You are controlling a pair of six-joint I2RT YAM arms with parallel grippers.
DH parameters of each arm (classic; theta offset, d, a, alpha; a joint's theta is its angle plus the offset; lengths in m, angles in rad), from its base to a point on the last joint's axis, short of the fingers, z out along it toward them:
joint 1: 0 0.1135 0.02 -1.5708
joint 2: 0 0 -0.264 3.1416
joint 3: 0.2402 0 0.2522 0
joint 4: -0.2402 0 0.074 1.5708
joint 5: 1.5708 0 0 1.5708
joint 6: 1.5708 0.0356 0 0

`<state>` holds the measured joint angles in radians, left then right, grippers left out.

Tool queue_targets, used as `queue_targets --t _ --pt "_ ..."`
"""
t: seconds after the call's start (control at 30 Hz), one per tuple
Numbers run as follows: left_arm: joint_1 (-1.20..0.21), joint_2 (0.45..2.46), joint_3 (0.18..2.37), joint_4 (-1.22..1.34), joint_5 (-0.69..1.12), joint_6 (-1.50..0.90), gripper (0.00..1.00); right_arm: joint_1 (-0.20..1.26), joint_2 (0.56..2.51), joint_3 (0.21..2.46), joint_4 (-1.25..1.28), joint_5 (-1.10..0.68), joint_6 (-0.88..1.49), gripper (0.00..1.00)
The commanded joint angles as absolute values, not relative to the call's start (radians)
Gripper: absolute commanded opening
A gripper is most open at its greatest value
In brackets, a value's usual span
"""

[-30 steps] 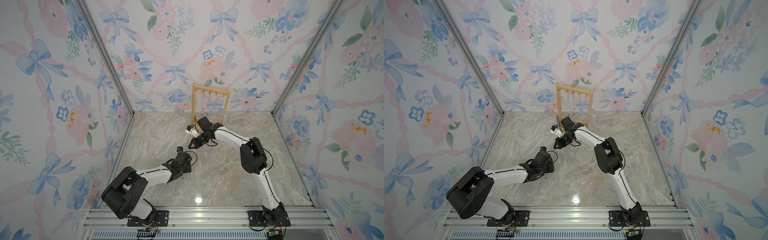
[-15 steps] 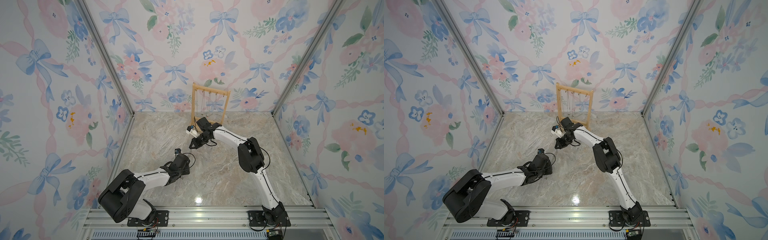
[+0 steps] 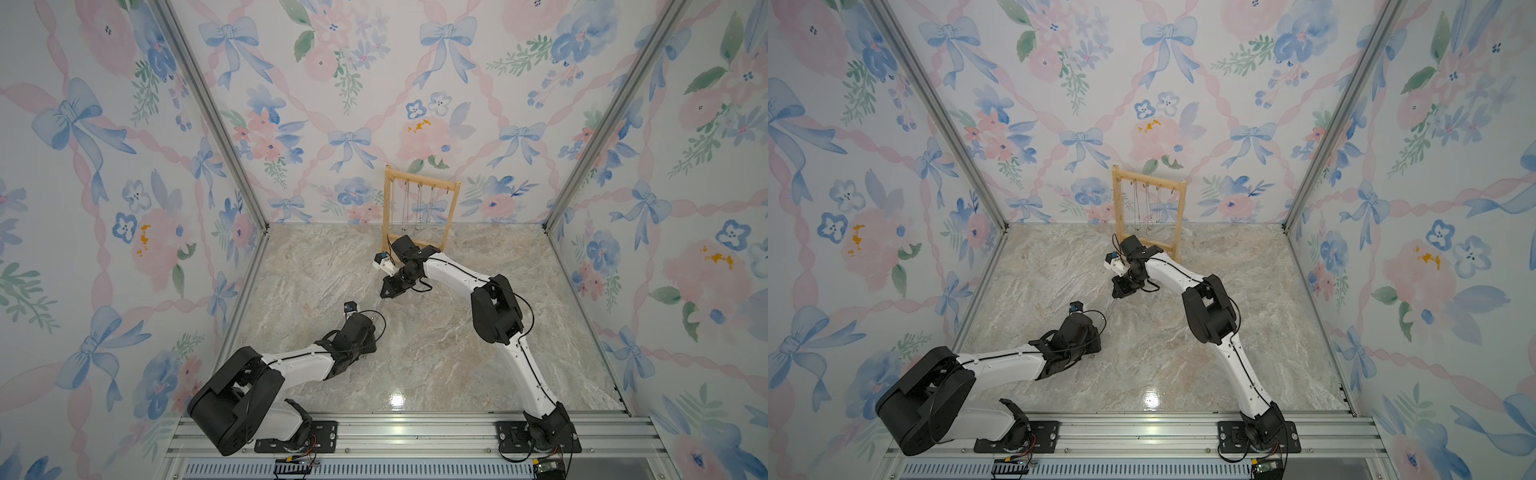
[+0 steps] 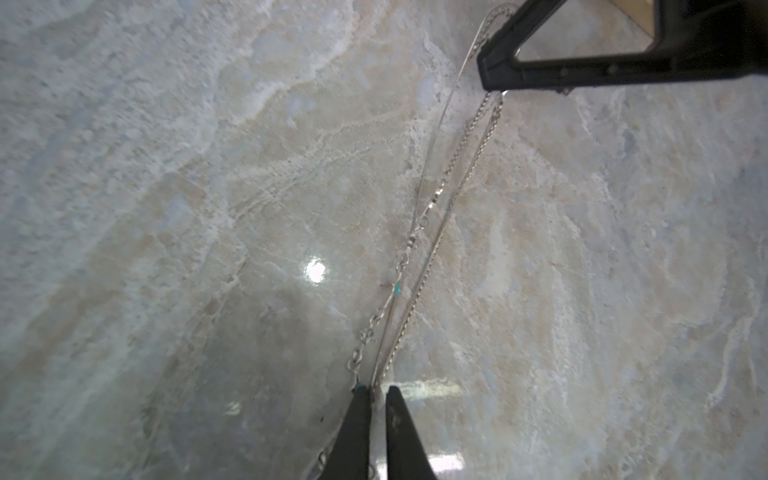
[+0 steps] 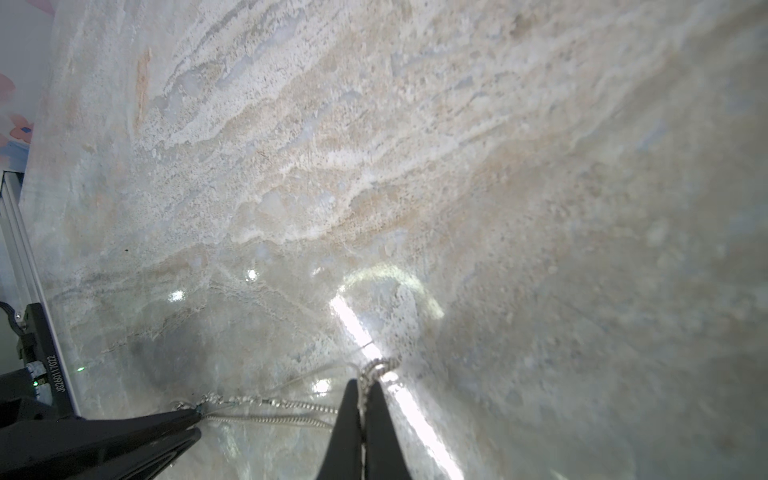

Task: Take the necklace off the jewelry display stand
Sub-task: Place the necklace at the center of the board.

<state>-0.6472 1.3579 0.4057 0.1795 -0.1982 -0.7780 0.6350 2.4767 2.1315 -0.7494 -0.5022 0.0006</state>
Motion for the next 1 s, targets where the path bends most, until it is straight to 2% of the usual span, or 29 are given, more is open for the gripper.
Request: queue_targets --t 0.0,0.33,0.77,0.97 --pt "-0.650 1.353 0.367 0.140 -0.207 -0.804 0.13 0.627 2.513 2.161 -0.774 -0.467 0.012 0.02" --pt "-0.651 1.363 0.363 0.164 -0.200 -0.807 0.13 0.627 2.545 2.197 -0.789 -0.451 0.019 0.07" --pt "-0.652 1.355 0.348 0.176 -0.195 -0.814 0.13 0.623 2.543 2.196 -0.778 -0.428 0.044 0.24" --pt "-0.653 1.358 0.351 0.179 -0.191 -0.815 0.13 0.605 2.525 2.166 -0.734 -0.431 0.095 0.27"
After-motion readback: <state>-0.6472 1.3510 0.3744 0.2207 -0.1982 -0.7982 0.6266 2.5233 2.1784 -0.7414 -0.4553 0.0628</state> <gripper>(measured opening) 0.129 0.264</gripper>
